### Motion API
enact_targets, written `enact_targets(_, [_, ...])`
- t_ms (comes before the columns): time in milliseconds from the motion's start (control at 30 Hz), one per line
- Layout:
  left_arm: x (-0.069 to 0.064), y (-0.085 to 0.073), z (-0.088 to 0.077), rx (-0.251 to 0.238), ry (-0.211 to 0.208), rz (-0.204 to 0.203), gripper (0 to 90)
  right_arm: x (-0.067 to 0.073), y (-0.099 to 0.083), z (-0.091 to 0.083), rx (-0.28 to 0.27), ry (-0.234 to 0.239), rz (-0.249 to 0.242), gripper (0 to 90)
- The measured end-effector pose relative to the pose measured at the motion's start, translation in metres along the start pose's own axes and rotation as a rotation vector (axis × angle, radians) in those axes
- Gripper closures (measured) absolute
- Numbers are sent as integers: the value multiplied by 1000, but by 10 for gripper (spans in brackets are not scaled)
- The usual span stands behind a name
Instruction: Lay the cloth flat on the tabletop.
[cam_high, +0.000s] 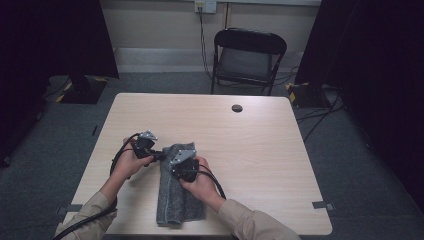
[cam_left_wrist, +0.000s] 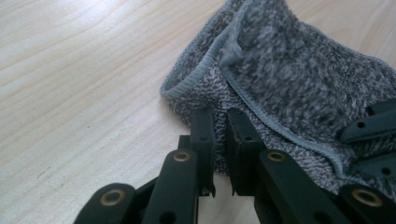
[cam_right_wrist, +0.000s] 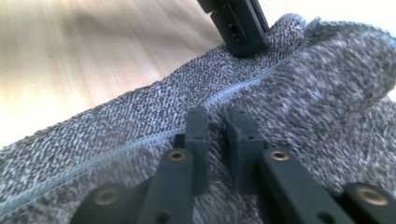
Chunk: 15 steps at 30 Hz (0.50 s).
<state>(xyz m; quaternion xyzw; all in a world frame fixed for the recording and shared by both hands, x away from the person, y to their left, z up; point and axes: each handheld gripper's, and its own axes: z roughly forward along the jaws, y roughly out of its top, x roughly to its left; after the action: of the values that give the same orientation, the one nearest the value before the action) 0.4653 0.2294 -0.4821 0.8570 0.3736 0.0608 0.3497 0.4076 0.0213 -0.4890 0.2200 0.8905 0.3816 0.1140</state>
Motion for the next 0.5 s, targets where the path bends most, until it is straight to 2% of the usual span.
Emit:
enact_targets(133, [2, -1, -3, -4, -7, -9, 842, -5, -5, -13, -54, 17, 67, 863])
enact_targets(233, [4, -1, -5, 1, 4, -10, 853, -7, -8, -23, -75, 11, 64, 873])
enact_targets(333, [5, -3, -7, -9, -3, -22, 855, -11, -11, -34, -80, -3, 88, 874])
enact_targets(433, [5, -4, -6, -7, -19, -17, 855, -18, -11, -40, -78, -51, 102, 804])
enact_targets(500, [3, -5, -5, -8, -27, -21, 856, -20, -7, -39, -100, -46, 97, 750])
